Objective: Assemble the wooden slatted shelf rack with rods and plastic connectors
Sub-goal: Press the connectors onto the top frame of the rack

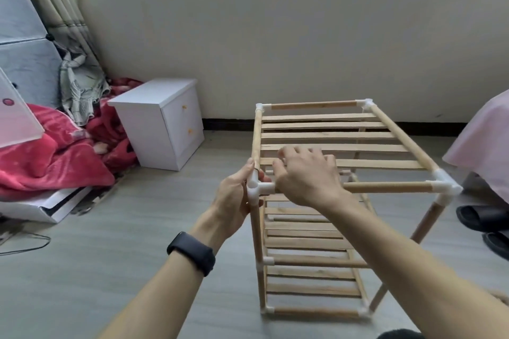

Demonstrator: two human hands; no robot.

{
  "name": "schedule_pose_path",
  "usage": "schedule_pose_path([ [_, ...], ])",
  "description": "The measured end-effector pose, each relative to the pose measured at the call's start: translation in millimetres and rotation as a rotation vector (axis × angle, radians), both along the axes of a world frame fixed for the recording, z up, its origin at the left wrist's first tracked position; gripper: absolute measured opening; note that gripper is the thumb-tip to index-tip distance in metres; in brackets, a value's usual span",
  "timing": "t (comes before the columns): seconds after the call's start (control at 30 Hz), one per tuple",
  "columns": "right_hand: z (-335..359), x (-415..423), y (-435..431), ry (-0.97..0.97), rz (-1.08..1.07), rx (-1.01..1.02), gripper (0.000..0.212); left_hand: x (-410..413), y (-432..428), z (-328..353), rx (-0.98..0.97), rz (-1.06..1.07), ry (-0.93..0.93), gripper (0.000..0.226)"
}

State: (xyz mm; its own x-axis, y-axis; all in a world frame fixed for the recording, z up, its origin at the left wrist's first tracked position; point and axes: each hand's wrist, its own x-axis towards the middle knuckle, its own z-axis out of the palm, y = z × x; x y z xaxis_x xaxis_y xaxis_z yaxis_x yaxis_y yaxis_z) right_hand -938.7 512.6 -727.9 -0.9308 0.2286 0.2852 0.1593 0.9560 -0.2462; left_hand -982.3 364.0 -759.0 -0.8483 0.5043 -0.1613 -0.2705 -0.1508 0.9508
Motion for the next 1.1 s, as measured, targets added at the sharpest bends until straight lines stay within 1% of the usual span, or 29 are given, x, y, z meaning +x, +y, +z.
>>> schedule_pose_path([
  [0.07,3.9,-4.6,1.3,-0.092,0.027,0.000,0.036,3.5,3.8,2.8,0.021,0.053,-0.025,0.039],
  [0.13,6.0,-5.1,0.0,-0.101,0.041,0.022,0.037,6.1,8.9,5.3,0.017,0.090,-0.021,0.039],
  [0.27,9.8,-5.0,-4.2,-0.131,0.062,0.029,0.040,9.6,17.1,8.6,-0.115,0.144,0.056,0.049],
  [0.37,10.9,-8.2,-2.8,-0.152,0.083,-0.011,0.034,8.6,15.2,8.4,-0.098,0.121,0.038,0.050],
  [0.5,9.0,-13.1,-2.8,-0.149,0.091,-0.011,0.032,4.3,13.4,8.5,-0.040,0.093,-0.029,0.042],
  [0.6,5.6,-12.8,-0.5,-0.136,0.104,-0.001,0.037,1.9,10.3,9.8,0.004,0.052,-0.082,0.037],
  [0.67,2.1,-8.2,5.1,-0.080,0.128,-0.005,0.043,1.6,13.6,10.3,-0.007,0.019,-0.105,0.034],
  [0.7,1.5,-4.8,8.6,-0.062,0.144,-0.011,0.047,1.9,17.0,9.6,-0.018,0.025,-0.102,0.033],
  [0.77,6.2,-0.3,18.7,-0.065,0.194,-0.022,0.063,3.7,24.5,8.9,-0.065,0.037,-0.047,0.035],
  [0.8,9.9,1.9,26.7,-0.077,0.224,-0.023,0.069,5.8,28.1,9.6,-0.128,0.025,0.009,0.038],
  [0.83,12.6,3.8,35.1,-0.093,0.253,-0.015,0.068,7.4,30.1,8.9,-0.226,0.007,0.095,0.042],
  [0.87,15.1,6.7,44.7,-0.103,0.276,-0.006,0.065,8.6,30.2,7.4,-0.341,0.003,0.211,0.046],
  [0.9,16.9,11.0,54.0,-0.104,0.298,0.000,0.062,9.0,29.0,4.4,-0.452,0.044,0.358,0.047],
  [0.93,17.8,15.0,62.2,-0.093,0.318,0.003,0.059,8.2,26.4,1.2,-0.539,0.142,0.545,0.044],
  [0.97,17.9,19.1,68.2,-0.077,0.335,0.001,0.057,7.4,23.2,0.0,-0.593,0.244,0.783,0.041],
  [1.0,17.6,23.0,72.1,-0.063,0.350,-0.009,0.056,7.3,21.2,1.8,-0.628,0.280,1.044,0.038],
  [1.03,16.8,26.8,74.3,-0.050,0.366,-0.024,0.054,5.8,21.0,5.1,-0.655,0.230,1.281,0.038],
  [1.07,15.0,30.5,76.6,-0.032,0.378,-0.035,0.054,3.7,21.3,8.8,-0.694,0.107,1.472,0.040],
  [1.1,12.0,34.2,79.8,-0.004,0.377,-0.042,0.055,2.1,21.5,13.4,-0.747,-0.043,1.595,0.043],
])
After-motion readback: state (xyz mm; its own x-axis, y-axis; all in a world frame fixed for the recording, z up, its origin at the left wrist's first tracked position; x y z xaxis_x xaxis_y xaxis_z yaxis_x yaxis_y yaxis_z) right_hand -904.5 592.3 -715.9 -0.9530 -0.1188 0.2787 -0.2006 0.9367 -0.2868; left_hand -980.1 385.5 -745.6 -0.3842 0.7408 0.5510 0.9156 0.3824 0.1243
